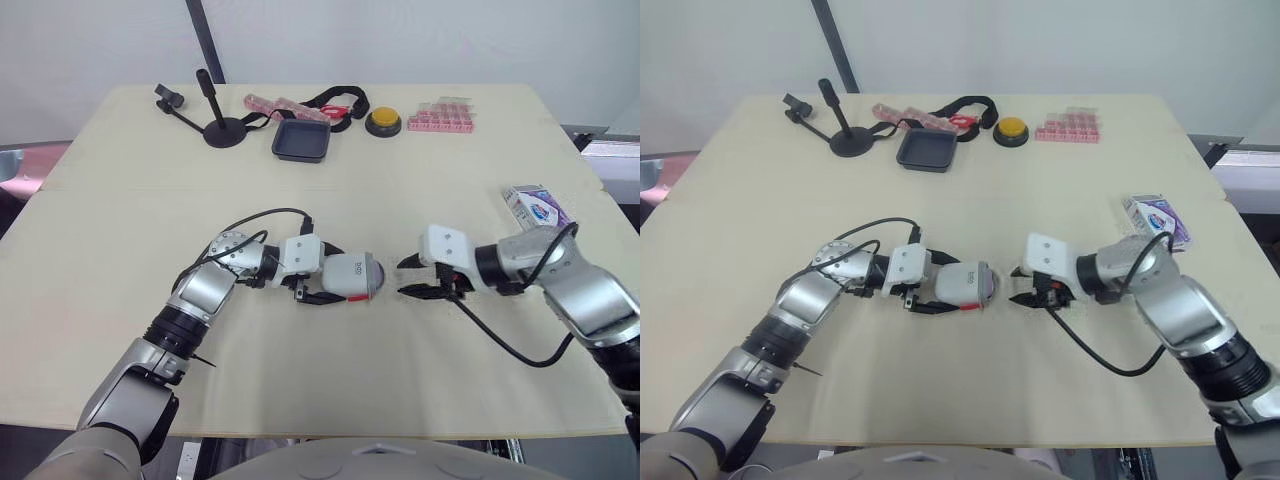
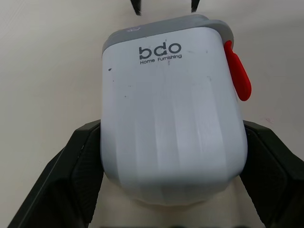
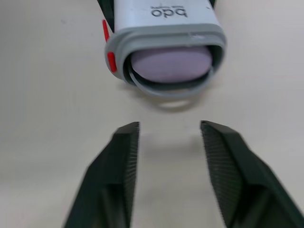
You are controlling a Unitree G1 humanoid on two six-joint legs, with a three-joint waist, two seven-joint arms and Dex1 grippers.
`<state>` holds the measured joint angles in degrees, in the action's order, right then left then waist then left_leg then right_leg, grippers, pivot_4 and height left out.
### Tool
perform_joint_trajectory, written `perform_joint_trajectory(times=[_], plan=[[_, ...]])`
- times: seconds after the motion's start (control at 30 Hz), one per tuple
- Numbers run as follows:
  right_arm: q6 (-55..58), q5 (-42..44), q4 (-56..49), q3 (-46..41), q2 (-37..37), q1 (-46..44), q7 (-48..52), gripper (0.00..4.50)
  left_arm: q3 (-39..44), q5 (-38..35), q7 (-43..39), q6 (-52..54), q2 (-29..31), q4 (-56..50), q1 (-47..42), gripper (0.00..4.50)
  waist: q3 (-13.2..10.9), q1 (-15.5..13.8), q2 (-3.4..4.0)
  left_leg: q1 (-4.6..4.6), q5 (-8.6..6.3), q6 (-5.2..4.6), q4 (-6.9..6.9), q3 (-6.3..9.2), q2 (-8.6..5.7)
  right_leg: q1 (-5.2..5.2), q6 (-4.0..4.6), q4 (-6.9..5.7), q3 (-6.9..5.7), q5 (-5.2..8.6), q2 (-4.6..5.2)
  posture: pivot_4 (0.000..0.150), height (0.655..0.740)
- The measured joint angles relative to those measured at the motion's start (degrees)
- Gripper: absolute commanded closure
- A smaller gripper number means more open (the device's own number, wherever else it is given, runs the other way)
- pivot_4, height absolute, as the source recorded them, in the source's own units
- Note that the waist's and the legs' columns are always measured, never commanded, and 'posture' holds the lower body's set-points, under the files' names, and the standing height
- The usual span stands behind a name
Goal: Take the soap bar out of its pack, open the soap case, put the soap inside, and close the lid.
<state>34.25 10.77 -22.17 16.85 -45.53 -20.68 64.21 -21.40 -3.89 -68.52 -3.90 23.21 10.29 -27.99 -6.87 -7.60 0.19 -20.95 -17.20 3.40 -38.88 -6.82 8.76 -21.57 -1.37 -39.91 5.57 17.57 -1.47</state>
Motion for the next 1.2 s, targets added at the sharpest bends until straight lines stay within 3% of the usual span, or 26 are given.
perform_joint_trajectory(times=[0.1,0.83,1.17,1.2], plan=[[-0.94,-1.12,0.05,1.82,0.06,-0.33,-0.37,4.46,0.0,0.03,0.01,-0.86,-0.16,0.22,-0.03,1.03,0.0,-0.07,0.0,0.23,0.0,0.0,-0.02,0.0,0.0,-0.04,0.0,-0.02,-0.01,0.0,0.0,0.15,0.74],[-2.08,-5.32,2.04,6.77,0.76,-6.06,0.05,4.46,0.0,0.55,1.0,-4.14,-0.9,1.64,-0.84,1.03,0.0,-0.04,0.0,-0.02,0.0,0.0,-0.03,-0.01,0.0,-0.07,0.0,-0.16,0.05,0.0,-0.03,0.15,0.74],[2.89,5.57,0.6,-11.27,-1.14,5.91,-2.08,4.46,0.47,-0.06,1.36,-9.14,-0.84,3.16,-0.86,1.03,0.0,-0.17,0.0,-0.12,-0.01,0.0,-0.04,0.0,0.01,-0.05,0.0,-0.01,0.09,0.0,-0.04,0.15,0.74],[3.86,7.34,0.31,-13.4,-1.11,8.19,-2.15,4.22,0.63,-0.16,1.37,-10.12,-0.83,3.43,-0.81,1.03,0.0,-0.33,0.0,-0.14,-0.01,0.0,-0.04,0.01,0.02,-0.04,0.0,0.0,0.08,0.0,-0.03,0.15,0.74]])
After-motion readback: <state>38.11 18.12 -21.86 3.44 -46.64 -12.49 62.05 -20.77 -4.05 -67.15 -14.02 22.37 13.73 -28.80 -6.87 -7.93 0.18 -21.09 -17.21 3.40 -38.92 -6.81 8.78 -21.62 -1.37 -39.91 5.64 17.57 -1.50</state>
